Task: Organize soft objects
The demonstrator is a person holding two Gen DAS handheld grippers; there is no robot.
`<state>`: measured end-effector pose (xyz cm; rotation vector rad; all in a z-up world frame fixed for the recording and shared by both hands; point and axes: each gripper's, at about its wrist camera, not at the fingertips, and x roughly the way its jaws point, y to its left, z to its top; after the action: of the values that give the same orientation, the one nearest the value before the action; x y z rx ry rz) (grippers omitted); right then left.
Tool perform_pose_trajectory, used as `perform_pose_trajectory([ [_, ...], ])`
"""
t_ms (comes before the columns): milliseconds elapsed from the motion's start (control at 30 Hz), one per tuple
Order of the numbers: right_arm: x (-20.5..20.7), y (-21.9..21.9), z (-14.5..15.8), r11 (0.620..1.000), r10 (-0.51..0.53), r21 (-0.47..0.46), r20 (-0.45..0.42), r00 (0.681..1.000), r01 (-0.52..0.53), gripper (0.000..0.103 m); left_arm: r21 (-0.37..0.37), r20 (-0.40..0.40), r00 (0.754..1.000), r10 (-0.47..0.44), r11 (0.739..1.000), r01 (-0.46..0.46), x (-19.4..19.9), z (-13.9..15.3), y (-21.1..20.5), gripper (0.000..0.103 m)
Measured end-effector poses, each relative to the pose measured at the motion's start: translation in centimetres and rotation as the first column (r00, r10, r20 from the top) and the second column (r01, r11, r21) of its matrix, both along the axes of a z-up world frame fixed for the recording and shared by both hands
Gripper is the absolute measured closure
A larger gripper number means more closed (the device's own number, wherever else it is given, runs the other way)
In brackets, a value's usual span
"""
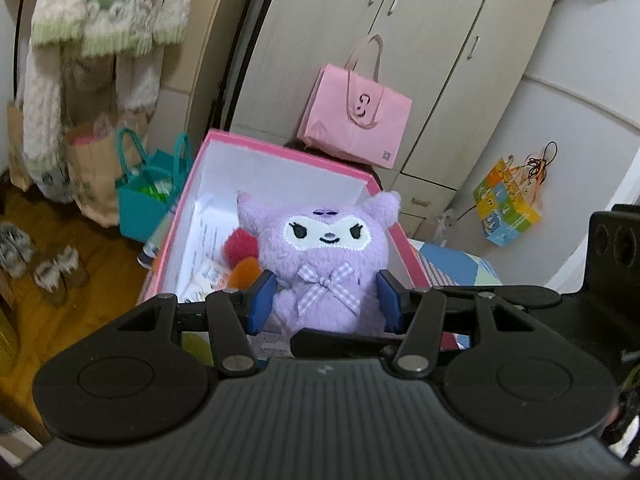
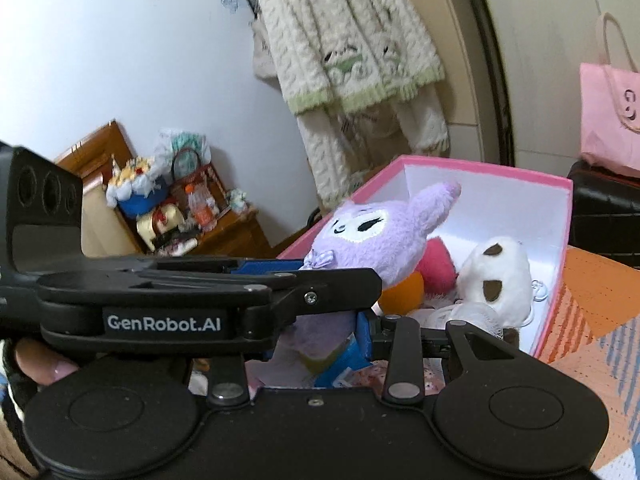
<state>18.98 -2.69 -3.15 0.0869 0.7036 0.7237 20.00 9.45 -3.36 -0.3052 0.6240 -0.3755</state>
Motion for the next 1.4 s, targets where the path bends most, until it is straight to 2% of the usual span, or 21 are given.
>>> perform_pose_trajectory([
  [100, -0.1, 0.7, -0.3, 0.996, 0.029, -0.090, 0.025, 0.999, -0.027, 0.061, 0.006, -0.022, 1.000, -0.013, 1.000, 0.013, 0.2, -0.6, 0.1, 0.050],
  [333, 0.8, 1.4, -0.6, 0.991, 0.064, -0.119, -0.003, 0.998, -0.064, 0.060, 0.098, 0.012, 0.999, 0.046, 0.994, -0.047, -0.6, -0.7, -0.5, 0.049],
  [467, 1.0, 1.3, -0.7, 0.986, 0.037, -0.165, 0.002, 0.999, -0.036, 0.049, 0.151, 0.066, 0.991, 0.113, 0.981, -0.121, -1.6, -0.1, -0.3, 0.048],
  [500, 0.6, 1.0, -0.8, 0.985, 0.023, -0.170, 0.006, 1.000, -0.022, 0.043, 0.152, 0.075, 0.990, 0.119, 0.980, -0.129, -1.8, 0.2, -0.1, 0.048],
  [533, 0.3, 0.6, -0.7, 0.985, 0.011, -0.170, 0.012, 1.000, -0.009, 0.042, 0.146, 0.078, 0.990, 0.118, 0.981, -0.129, -2.1, 0.3, 0.1, 0.047],
  [867, -3.8, -3.1, 1.8, 0.987, -0.059, -0.140, 0.120, 0.991, 0.075, 0.040, 0.071, 0.073, 0.989, 0.129, 0.988, -0.134, -4.6, 1.3, 1.7, 0.045],
  [1067, -6.4, -4.7, 3.1, 0.984, -0.093, -0.133, 0.188, 0.978, 0.120, 0.036, 0.087, 0.115, 0.985, 0.126, 0.987, -0.137, -6.7, 2.5, 0.6, 0.039],
  [1400, -10.3, -6.9, 4.2, 0.970, -0.156, -0.141, 0.257, 0.954, 0.196, 0.020, 0.120, 0.168, 0.981, 0.093, 0.986, -0.114, -10.1, 4.3, -1.4, 0.029],
])
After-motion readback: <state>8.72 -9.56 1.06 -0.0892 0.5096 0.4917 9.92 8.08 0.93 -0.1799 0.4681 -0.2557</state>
